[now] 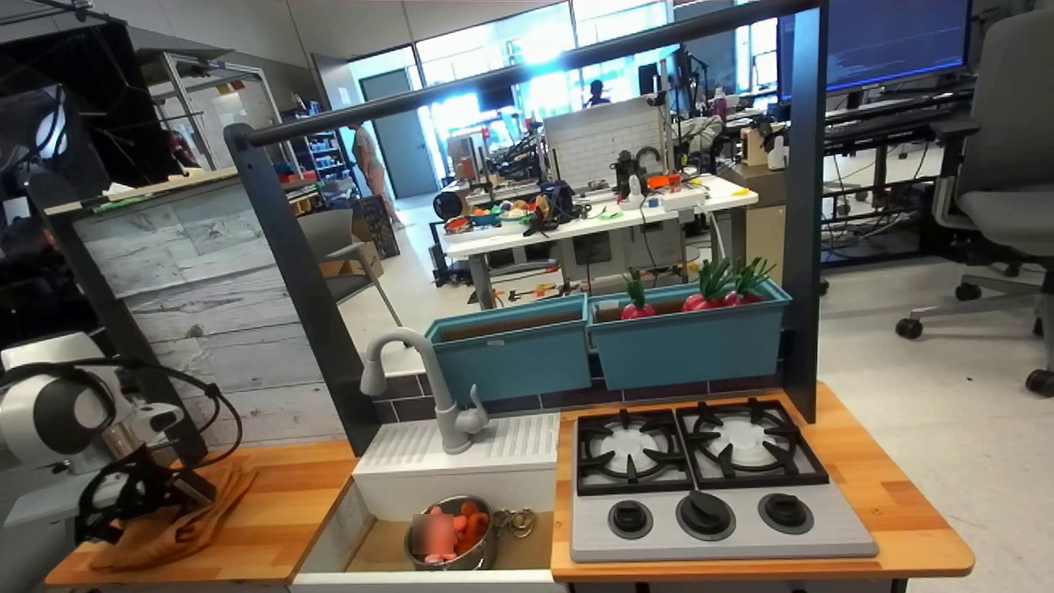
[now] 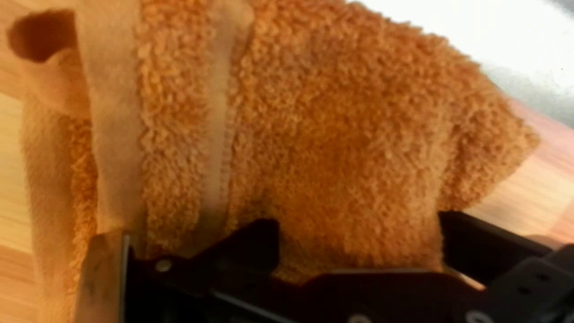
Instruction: Pick up the plush toys on the stove and put them in the sink, then wipe the counter
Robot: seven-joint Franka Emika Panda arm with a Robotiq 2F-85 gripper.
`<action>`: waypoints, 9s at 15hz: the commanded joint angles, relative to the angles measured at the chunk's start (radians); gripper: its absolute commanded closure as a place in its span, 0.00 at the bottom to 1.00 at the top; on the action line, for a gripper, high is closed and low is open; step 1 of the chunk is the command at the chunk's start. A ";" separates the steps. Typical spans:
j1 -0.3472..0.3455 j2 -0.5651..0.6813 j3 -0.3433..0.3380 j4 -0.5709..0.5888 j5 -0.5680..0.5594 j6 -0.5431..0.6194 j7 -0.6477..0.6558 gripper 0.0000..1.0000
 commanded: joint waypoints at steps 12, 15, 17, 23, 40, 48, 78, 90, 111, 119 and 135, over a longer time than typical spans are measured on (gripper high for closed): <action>-0.122 -0.019 -0.007 -0.169 -0.008 0.143 -0.002 0.00; -0.046 -0.007 0.017 -0.149 -0.045 0.240 -0.017 0.00; -0.003 0.002 0.049 -0.126 -0.045 0.301 -0.034 0.00; 0.007 0.048 0.068 -0.039 -0.028 0.317 -0.069 0.00; -0.191 -0.025 0.044 -0.192 0.016 0.326 -0.047 0.00; -0.025 0.051 0.077 -0.029 0.015 0.266 -0.054 0.00; -0.004 0.036 0.042 -0.022 0.045 0.210 0.040 0.00; -0.203 -0.022 -0.037 -0.142 0.072 0.177 0.060 0.00; -0.179 -0.094 -0.017 -0.264 0.102 0.076 0.064 0.00; -0.238 -0.224 0.039 -0.407 0.080 0.169 -0.034 0.00; -0.032 -0.867 -0.084 -0.955 -0.047 0.339 0.156 0.00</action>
